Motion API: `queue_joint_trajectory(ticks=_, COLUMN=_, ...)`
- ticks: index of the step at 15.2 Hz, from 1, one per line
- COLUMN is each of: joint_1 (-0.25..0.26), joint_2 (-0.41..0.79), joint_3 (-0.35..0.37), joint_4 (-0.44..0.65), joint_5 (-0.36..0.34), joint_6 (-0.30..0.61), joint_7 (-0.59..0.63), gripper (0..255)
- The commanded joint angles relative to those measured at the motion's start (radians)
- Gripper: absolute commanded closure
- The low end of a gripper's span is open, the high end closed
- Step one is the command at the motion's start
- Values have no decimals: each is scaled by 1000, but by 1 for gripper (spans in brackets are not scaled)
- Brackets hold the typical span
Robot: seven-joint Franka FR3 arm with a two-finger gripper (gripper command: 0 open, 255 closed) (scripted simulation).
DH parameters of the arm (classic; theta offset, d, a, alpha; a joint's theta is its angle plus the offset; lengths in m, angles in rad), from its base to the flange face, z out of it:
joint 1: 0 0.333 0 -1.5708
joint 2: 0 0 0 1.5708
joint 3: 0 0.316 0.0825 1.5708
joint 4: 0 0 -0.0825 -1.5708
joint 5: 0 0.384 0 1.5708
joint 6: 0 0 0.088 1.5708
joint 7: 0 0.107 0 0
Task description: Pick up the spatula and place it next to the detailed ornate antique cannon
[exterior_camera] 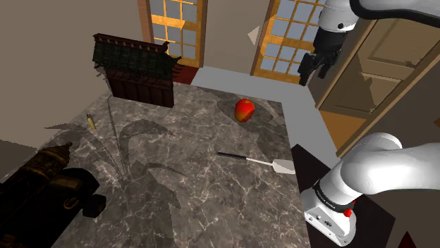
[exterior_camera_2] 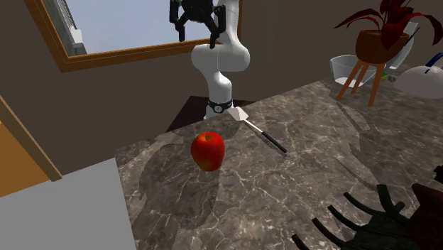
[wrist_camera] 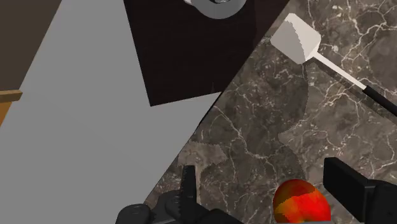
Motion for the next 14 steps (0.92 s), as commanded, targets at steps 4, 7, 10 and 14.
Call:
queue_joint_trajectory(ticks=4, joint_1=51, joint_2=-20, joint_3=10, joint_4=-96, joint_5=24, joint_6=92, joint_7=-51, gripper=0)
queue_joint_trajectory(ticks=7, joint_1=105, joint_2=-35, joint_3=21, joint_4=-186, joint_5=50, joint_6=184, joint_7=-102, gripper=0)
queue_joint_trajectory(ticks=10, joint_1=161, joint_2=-43, joint_3=34, joint_4=-271, joint_5=77, joint_6=277, joint_7=-153, gripper=0)
queue_joint_trajectory(ticks=14, joint_1=241, joint_2=-44, joint_3=54, joint_4=-377, joint_5=115, joint_6=404, joint_7=-223, gripper=0)
